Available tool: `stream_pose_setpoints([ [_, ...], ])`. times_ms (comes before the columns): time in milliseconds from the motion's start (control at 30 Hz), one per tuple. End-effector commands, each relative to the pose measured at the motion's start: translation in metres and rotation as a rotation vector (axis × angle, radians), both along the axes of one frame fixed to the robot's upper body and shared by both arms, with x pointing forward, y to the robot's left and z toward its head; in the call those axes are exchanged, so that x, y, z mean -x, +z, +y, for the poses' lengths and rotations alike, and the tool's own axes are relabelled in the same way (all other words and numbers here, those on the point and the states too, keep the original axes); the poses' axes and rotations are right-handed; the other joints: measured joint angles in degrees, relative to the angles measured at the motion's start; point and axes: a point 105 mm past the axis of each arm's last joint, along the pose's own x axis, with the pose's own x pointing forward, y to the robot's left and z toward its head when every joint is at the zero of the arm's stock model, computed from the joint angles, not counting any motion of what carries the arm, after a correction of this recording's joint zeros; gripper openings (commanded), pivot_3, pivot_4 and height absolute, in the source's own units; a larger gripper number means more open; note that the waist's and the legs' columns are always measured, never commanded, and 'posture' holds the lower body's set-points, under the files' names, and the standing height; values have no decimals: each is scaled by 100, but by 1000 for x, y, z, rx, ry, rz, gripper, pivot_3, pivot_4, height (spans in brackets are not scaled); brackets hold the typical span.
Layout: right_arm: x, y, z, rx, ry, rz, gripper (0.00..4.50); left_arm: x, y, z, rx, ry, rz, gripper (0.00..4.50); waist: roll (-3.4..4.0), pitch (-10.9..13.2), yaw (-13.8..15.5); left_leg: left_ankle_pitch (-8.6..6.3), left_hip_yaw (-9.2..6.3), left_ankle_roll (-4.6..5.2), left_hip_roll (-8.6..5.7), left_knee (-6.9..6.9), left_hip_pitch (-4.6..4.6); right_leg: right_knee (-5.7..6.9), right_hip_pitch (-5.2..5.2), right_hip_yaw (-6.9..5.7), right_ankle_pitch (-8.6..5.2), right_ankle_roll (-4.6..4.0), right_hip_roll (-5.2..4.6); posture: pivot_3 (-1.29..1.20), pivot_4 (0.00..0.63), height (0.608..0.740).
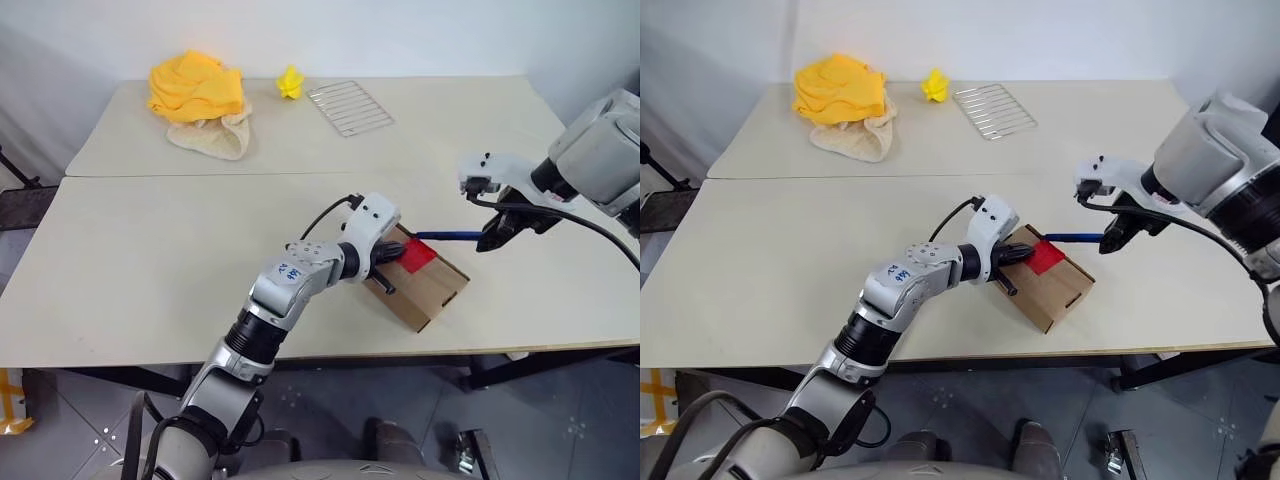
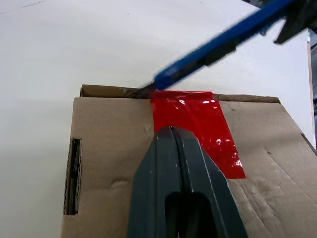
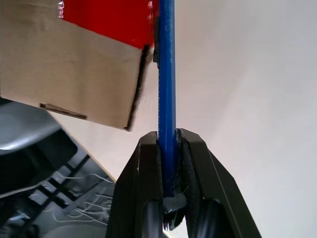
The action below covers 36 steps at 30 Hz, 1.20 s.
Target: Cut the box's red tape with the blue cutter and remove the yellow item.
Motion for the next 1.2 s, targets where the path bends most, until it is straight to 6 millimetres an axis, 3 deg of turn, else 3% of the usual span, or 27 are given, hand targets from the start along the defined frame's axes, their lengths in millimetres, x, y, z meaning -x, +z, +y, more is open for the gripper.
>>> stream_pose_setpoints([
  [33, -1, 12, 1, 22, 35, -4, 161, -10, -35, 15, -99, 92, 82, 0, 0, 0, 2, 0, 1, 0, 0, 0, -1, -1, 0, 0, 0, 0, 0, 0, 150, 740],
  [367, 3, 10, 5, 67, 111, 52, 161, -11, -34, 14, -95, 92, 82, 0, 0, 0, 7, 0, 1, 0, -1, 0, -3, -2, -2, -1, 0, 0, 0, 0, 150, 740],
  [733, 18, 2, 5, 83, 39, 201, 161, -12, -34, 14, -94, 96, 81, 0, 0, 0, 6, 0, -11, 0, 0, 0, -5, -4, -5, -1, 0, 0, 0, 0, 150, 740],
  [1200, 39, -5, -9, 121, 22, 288, 161, -17, -35, 15, -95, 123, 78, 0, 0, 0, 14, -1, -12, 0, -1, 0, -14, -7, -12, -4, 0, 0, 0, 0, 150, 740],
])
